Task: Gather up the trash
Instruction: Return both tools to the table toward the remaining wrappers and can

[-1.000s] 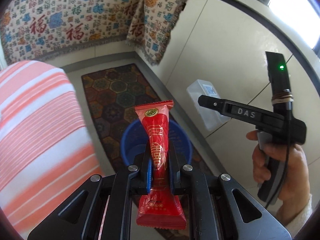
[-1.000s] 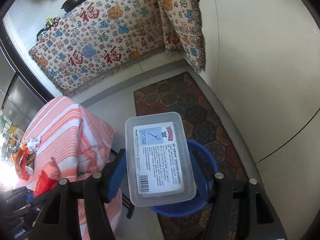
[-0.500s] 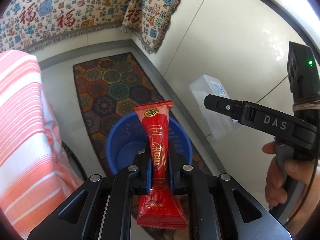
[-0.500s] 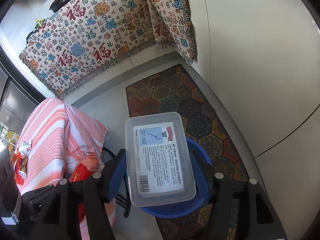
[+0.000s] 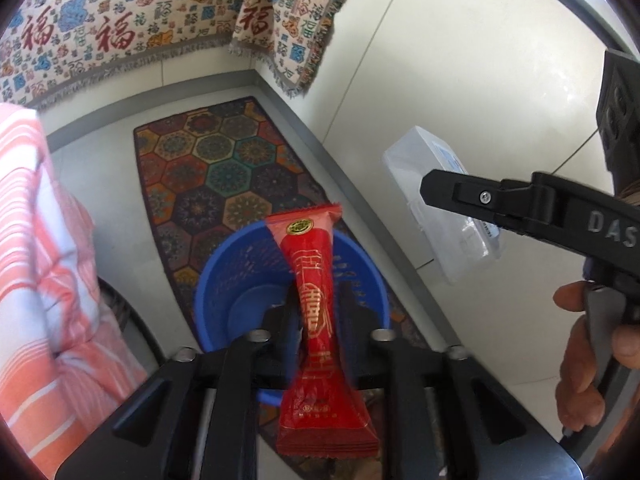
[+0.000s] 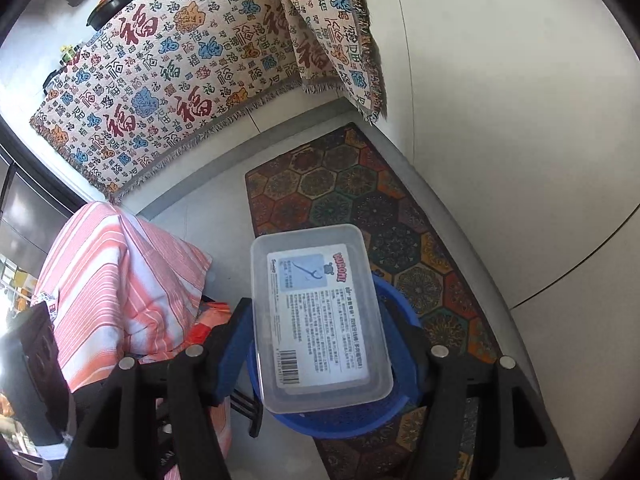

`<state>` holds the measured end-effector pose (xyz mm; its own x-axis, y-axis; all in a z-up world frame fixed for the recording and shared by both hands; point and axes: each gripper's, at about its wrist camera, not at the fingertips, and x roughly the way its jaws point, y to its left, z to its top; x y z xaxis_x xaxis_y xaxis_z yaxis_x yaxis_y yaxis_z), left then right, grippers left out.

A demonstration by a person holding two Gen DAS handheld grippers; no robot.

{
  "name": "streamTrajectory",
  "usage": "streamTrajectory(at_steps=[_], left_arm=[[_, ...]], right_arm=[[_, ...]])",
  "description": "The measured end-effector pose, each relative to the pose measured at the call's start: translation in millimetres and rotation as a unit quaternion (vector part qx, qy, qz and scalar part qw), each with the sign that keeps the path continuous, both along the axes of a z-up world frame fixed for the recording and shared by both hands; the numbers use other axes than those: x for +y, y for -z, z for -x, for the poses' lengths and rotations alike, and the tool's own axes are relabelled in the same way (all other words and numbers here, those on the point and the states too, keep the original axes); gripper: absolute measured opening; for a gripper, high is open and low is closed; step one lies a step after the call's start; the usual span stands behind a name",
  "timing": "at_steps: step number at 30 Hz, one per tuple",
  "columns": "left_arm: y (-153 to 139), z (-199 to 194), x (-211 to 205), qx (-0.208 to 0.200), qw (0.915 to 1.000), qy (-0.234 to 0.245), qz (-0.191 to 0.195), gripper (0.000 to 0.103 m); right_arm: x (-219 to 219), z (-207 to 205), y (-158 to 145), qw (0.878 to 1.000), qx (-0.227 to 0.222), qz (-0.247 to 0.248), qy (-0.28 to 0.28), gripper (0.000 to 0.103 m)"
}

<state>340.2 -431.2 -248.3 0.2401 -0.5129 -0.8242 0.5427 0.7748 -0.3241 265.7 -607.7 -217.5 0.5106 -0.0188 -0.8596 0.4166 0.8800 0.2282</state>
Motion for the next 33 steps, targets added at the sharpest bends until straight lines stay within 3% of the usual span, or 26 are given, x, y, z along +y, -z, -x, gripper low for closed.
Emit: streamTrajectory(at_steps=[2,3,8,12,15,19,23,26,33], left_arm=[[2,-1,-1,-0.002,1.0,-0.006,0.002,0.063],[2,-2,0,-0.004,0.9999,-0.011,0.006,0.065],[-3,-3,11,0.003,0.9995,-0.028,0.009,0.067],[-32,14,31,-0.019,0.9992,-0.031,0.015,0.071],[-64,37,60,-0.042,0.9982,-0.034,0.024,0.082],[-92,70,117,-0.059,0.9968,-0.05,0.018,0.086],[-90,94,185,-0.063,0.9934,-0.094,-0.014,0.087],[-74,106,242,-0.064,0.9866,-0.14,-0.055,0.087],[-45,109,362,-0.058,0.9562,-0.263,-0.114,0.087]], right_arm=[[0,-1,1,1.0,0.004,0.003,0.003,0.068],[-1,-1,0,1.0,0.004,0.005,0.005,0.069],[-3,1,-5,1.0,-0.002,0.002,0.01,0.07],[2,2,-15,1.0,-0.02,0.016,0.011,0.07],[13,1,-28,0.998,-0.04,0.039,0.003,0.07],[41,-4,-45,0.995,-0.066,0.068,-0.021,0.07],[86,-10,-56,0.992,-0.089,0.07,-0.059,0.07],[144,-15,-59,0.986,-0.095,0.068,-0.12,0.07],[300,-3,-42,0.953,-0.079,0.05,-0.29,0.07]])
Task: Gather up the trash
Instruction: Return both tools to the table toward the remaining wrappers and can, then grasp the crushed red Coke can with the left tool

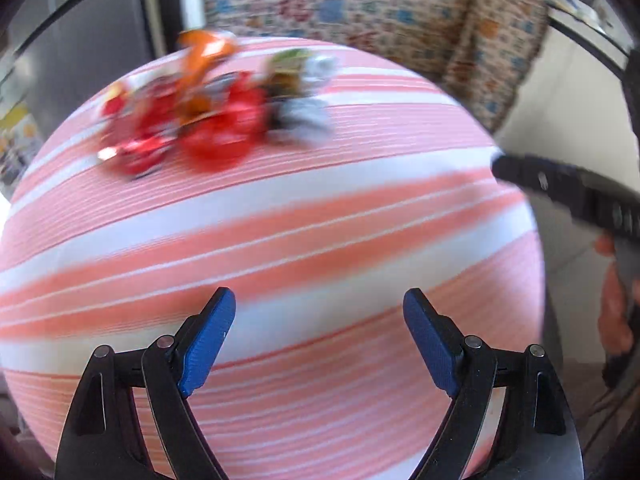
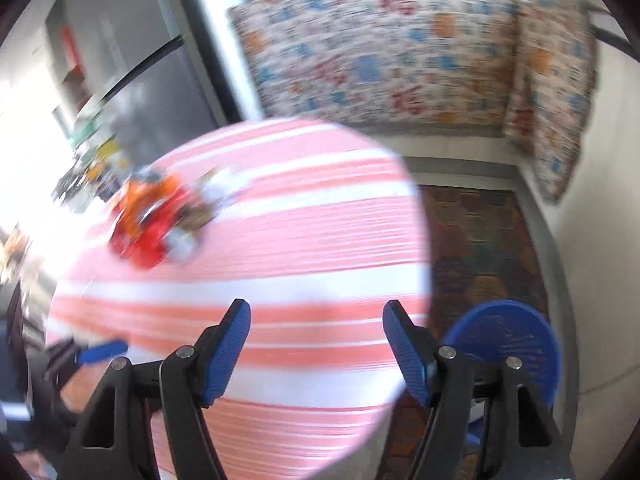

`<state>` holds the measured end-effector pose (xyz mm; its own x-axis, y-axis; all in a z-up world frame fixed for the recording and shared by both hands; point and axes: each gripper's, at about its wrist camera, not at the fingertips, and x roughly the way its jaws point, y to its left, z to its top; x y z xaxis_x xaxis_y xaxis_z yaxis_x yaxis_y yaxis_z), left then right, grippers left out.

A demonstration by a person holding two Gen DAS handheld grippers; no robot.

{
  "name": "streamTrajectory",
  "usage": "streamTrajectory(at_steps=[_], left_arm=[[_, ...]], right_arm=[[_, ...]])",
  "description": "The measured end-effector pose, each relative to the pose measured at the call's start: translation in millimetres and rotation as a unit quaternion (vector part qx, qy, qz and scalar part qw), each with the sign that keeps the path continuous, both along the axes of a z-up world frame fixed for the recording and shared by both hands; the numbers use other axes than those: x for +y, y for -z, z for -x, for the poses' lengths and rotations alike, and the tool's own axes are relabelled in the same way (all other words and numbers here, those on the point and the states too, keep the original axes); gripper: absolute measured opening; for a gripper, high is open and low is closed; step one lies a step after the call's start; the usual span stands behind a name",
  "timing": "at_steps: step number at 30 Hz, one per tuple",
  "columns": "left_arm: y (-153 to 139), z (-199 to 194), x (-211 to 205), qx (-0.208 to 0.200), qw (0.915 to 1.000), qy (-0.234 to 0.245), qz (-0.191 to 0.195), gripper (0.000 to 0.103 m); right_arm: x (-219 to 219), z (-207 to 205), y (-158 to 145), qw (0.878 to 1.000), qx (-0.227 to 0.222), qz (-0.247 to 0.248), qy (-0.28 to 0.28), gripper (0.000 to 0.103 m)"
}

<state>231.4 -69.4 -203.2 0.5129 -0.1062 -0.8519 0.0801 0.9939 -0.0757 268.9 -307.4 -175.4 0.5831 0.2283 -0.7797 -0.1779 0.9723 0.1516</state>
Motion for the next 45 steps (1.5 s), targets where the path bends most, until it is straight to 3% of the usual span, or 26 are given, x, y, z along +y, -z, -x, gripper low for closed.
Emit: streamTrajectory(at_steps=[4,8,12,20,30,40,45], left_arm=[[5,-3,41,-0.015,0.9992,-0.031,-0.018,0.087],[11,-11,67,-0.02,0.9979,-0.049,-0.037,0.091],[17,-18,84,-0.025,0.9972,-0.059,-0.037,0.102],[18,-46,97,-0.023,0.9966,-0.07,-0.037,0.103],[20,-109,128,-0.027,0.9874,-0.15,-0.043,0.103],[21,-66,207,-0.012,0.9707,-0.235,-0.048,0.103],[21,-45,220,-0.012,0.9734,-0.224,-0.046,0.102]], right_arm=[[65,3,25,0.998,0.014,0.037,-0.055,0.07],[96,2,43,0.996,0.024,0.059,-0.065,0.072],[105,1,45,0.995,0.01,0.078,-0.061,0.072],[115,-2,50,0.994,-0.009,0.093,-0.054,0.077],[116,-5,50,0.994,-0.013,0.094,-0.053,0.077],[116,-5,50,0.994,-0.013,0.094,-0.053,0.077],[116,-5,50,0.994,-0.013,0.094,-0.053,0.077]])
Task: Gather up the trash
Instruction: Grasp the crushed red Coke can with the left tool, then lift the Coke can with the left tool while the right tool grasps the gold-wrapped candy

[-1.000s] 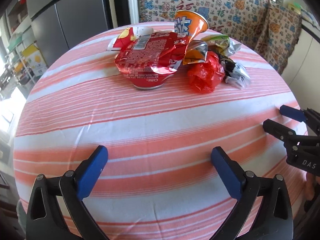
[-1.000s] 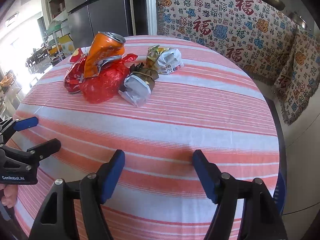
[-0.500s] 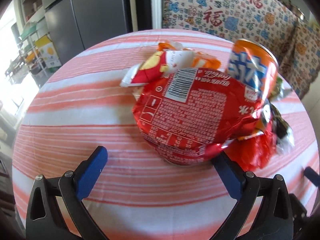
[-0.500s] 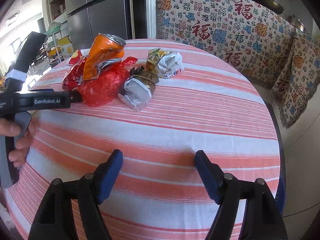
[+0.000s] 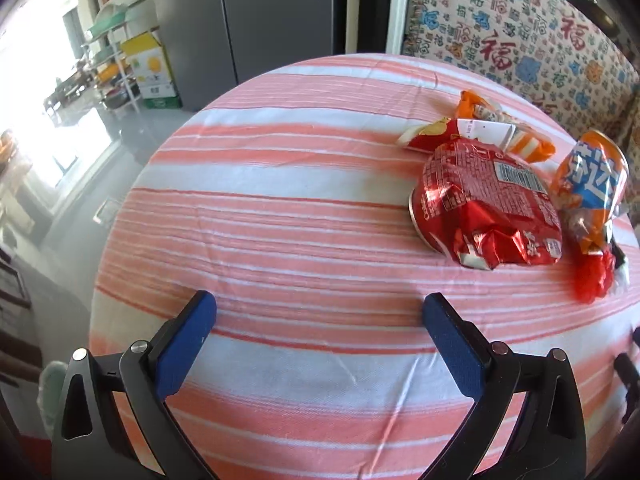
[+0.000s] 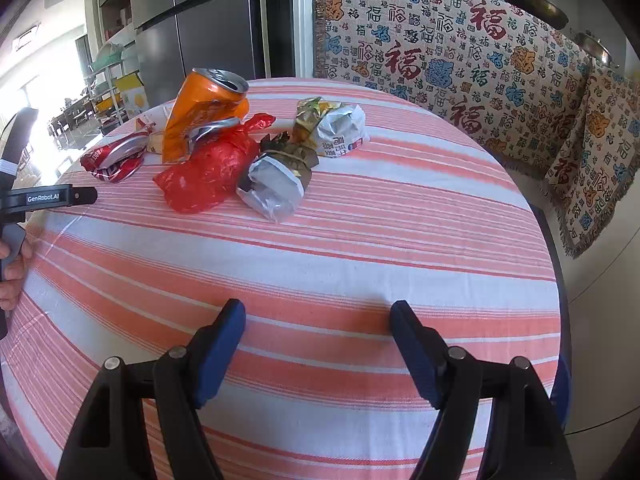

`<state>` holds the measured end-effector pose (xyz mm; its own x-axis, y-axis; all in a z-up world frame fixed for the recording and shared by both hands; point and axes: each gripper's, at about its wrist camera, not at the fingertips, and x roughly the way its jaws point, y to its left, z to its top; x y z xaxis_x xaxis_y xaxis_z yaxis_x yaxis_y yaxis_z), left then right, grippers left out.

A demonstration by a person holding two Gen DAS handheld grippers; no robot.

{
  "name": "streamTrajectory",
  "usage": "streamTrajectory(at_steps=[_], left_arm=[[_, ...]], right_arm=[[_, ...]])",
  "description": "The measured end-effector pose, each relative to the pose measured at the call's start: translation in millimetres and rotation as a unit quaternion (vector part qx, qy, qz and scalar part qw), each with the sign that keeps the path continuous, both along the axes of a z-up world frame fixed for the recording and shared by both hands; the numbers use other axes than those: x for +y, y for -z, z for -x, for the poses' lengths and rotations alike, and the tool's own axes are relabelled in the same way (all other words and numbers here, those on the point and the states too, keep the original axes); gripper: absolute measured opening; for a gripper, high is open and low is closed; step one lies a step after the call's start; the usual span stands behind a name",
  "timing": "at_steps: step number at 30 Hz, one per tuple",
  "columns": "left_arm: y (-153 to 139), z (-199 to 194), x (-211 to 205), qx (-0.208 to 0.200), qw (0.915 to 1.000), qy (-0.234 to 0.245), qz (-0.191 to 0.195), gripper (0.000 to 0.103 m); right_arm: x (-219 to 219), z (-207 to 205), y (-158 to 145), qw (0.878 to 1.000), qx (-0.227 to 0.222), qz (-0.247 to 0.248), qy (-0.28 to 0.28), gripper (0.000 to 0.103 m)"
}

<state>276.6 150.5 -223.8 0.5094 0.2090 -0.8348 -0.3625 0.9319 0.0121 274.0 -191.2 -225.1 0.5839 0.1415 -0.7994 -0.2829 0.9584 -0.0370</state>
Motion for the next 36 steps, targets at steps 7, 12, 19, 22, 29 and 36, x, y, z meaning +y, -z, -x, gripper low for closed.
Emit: streamTrajectory(at_steps=[7,12,19,22,29,36], left_arm=[[-13,-7,-38,-0.036,0.9935,0.104,0.03,0.102],[-39,-33,-62,-0.051,0.9888,0.138,0.025,0.102],[-33,-87,-37,0.002,0.987,0.119,0.108,0.102],[-19,-90,-32,0.023,0.9833,0.12,0.135,0.092],[-35,-38,-60,0.004,0.9795,0.171,0.107,0.092],[-34,20,-90,0.001,0.9737,0.202,0.106,0.093]], right_arm=[[0,0,0,1.0,0.0,0.0,0.0,0.077],[0,0,-1,1.0,0.0,0.0,0.0,0.077],[0,0,-1,1.0,0.0,0.0,0.0,0.077],[0,0,-1,1.0,0.0,0.0,0.001,0.077],[0,0,-1,1.0,0.0,-0.001,0.001,0.077],[0,-1,-2,1.0,0.001,-0.003,-0.001,0.077]])
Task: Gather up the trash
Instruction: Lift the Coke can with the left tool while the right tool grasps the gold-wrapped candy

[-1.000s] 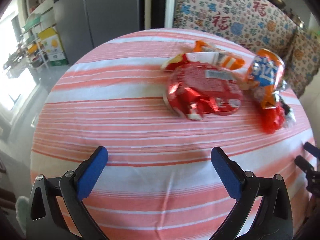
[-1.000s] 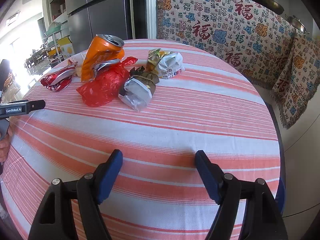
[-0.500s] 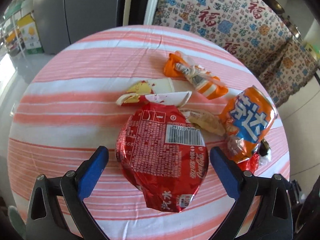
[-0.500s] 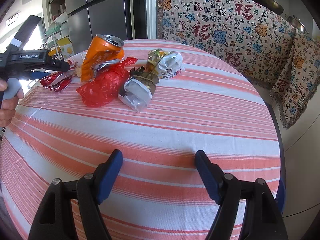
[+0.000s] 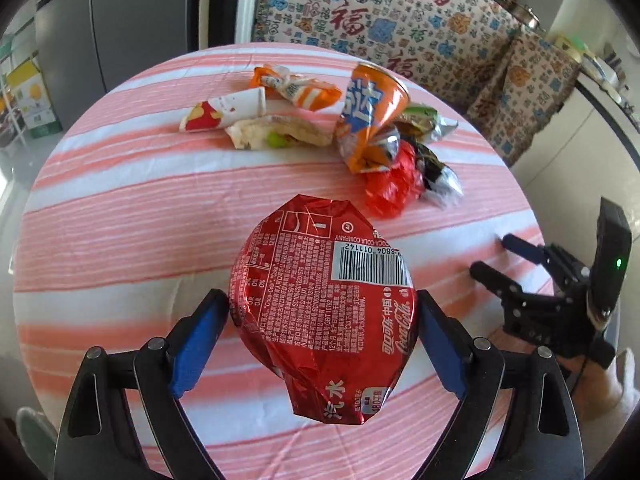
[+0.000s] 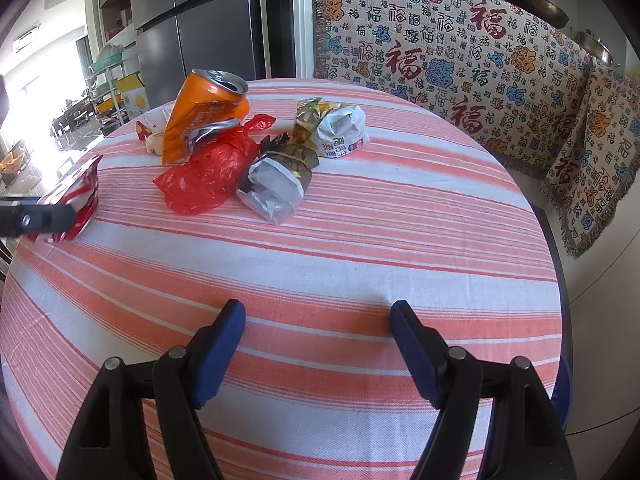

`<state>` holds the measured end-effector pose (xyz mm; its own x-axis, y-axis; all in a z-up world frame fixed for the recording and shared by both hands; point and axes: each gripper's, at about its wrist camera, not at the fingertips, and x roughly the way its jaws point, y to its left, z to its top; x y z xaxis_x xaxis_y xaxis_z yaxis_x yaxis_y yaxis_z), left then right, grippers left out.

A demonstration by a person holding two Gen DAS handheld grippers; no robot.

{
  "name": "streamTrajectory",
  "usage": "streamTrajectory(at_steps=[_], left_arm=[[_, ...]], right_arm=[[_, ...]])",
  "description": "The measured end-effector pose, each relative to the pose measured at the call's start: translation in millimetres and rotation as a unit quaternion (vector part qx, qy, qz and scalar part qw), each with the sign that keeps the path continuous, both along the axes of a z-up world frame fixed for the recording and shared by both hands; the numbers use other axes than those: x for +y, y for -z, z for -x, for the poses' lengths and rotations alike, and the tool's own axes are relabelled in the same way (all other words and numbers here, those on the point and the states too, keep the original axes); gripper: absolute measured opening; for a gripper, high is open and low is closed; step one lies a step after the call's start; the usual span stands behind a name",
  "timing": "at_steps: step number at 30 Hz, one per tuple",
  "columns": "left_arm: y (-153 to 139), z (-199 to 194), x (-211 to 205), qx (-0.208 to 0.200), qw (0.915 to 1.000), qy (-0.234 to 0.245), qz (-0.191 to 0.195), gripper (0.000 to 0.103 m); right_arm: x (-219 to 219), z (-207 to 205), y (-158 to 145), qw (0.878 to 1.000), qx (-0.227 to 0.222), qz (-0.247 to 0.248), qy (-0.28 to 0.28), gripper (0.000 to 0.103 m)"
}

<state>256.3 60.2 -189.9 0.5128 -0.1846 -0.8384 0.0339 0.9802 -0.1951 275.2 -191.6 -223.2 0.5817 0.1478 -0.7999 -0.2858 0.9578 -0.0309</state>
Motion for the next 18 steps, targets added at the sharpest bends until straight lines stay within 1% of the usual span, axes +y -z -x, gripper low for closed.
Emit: streamTrajectory(at_steps=[3,7,9,12,16,18], left_arm=[[10,8,-6,-0.008,0.9995,-0.006,-0.029,0.094],[18,10,-3,-0.019,0.9995,-0.017,-0.021,0.095],[22,10,-3,-0.022,0.9994,-0.021,-0.015,0.097],[23,9,-7,-0.025,0.9991,-0.019,-0.028,0.097],[25,10,-10,-0.027,0.9989,-0.011,-0.037,0.098],[26,10,-11,-0.027,0.9986,-0.003,-0.046,0.098]], right_arm=[[-1,-4,-1,1.0,0.007,-0.001,-0.009,0.077],[-1,-13,-2,1.0,0.01,-0.013,-0.013,0.077],[2,-19,-3,0.999,0.018,-0.032,-0.012,0.077],[12,-32,-12,0.996,0.028,-0.082,-0.019,0.077],[22,-58,-15,0.995,0.023,-0.099,0.0,0.077],[19,-70,-11,0.993,0.026,-0.114,0.011,0.074]])
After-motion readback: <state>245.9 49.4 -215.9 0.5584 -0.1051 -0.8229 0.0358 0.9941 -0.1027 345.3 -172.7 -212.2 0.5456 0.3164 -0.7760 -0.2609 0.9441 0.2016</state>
